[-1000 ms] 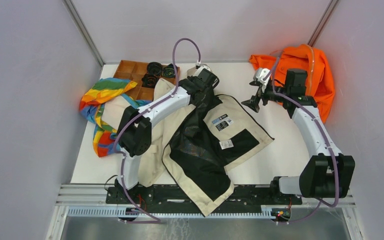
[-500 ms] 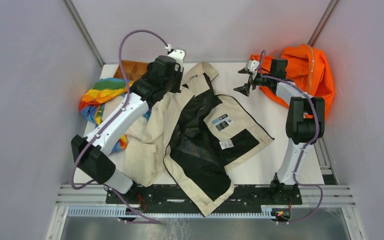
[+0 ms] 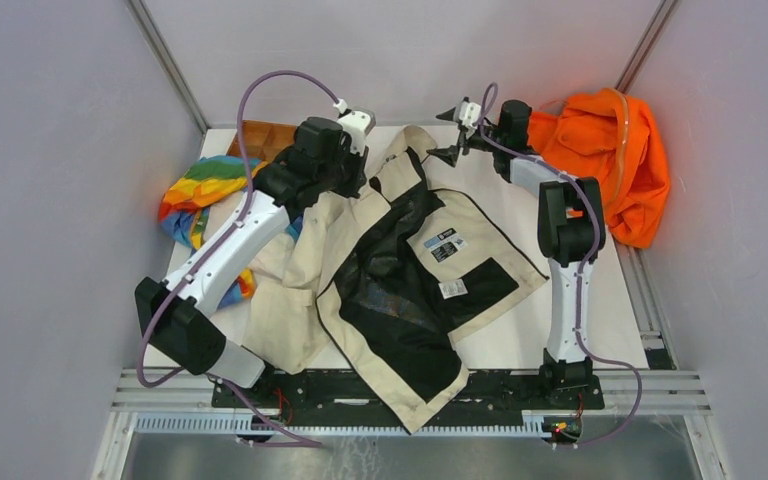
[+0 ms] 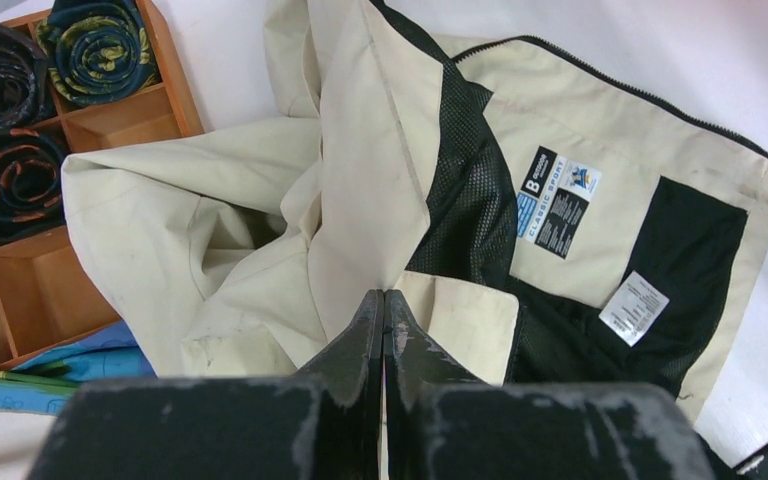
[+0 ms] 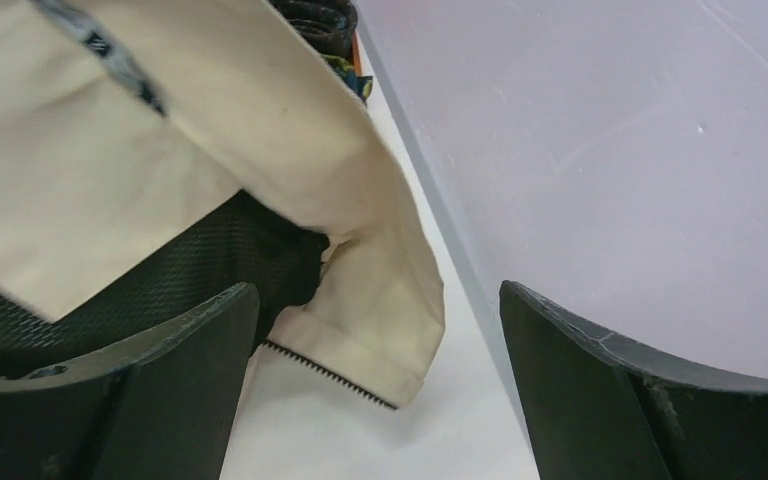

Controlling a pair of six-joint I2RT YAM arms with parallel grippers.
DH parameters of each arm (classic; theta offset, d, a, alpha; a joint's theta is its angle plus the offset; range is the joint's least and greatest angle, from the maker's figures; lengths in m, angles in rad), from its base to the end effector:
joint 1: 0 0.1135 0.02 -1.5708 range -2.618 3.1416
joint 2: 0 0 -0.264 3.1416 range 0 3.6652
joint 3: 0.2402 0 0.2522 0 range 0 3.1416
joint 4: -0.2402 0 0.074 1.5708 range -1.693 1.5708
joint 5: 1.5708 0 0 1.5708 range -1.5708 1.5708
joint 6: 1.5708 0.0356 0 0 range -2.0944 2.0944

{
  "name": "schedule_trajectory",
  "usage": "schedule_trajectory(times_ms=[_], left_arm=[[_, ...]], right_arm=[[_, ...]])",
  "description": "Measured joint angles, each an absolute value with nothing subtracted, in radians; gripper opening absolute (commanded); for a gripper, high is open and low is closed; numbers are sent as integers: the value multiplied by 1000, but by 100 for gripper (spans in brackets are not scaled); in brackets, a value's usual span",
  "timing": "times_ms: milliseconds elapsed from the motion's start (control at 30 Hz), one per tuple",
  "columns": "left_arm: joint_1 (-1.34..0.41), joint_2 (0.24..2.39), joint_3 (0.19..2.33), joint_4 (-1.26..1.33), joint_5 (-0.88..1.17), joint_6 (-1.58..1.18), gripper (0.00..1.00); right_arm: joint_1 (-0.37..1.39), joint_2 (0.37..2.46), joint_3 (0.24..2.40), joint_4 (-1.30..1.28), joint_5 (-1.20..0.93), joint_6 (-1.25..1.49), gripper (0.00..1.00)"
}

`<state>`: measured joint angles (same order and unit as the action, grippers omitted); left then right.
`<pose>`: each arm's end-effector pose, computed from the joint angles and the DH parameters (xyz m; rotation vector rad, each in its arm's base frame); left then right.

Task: Zip up the jacket
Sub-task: Flatten out the jacket at the center of the board.

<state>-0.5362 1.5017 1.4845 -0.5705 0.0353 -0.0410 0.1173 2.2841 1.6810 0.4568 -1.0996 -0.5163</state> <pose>0.2907 -0.1742 0.3719 0.5546 2.1099 -0.3693 0.5104 0.0921 0.2105 -1.2062 1.1633 0.6362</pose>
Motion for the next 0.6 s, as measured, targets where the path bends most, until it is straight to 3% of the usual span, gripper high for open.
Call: schedule_trajectory(times_ms=[467,600], left_arm=[[-536,1348,1414,-628,109,-5,2],[-536,1348,1400,-635,120,-5,2]], right_arm=[[190,2518,1945,507,-992,-521,84],[210,2552,1976,545,-970,-509,73]])
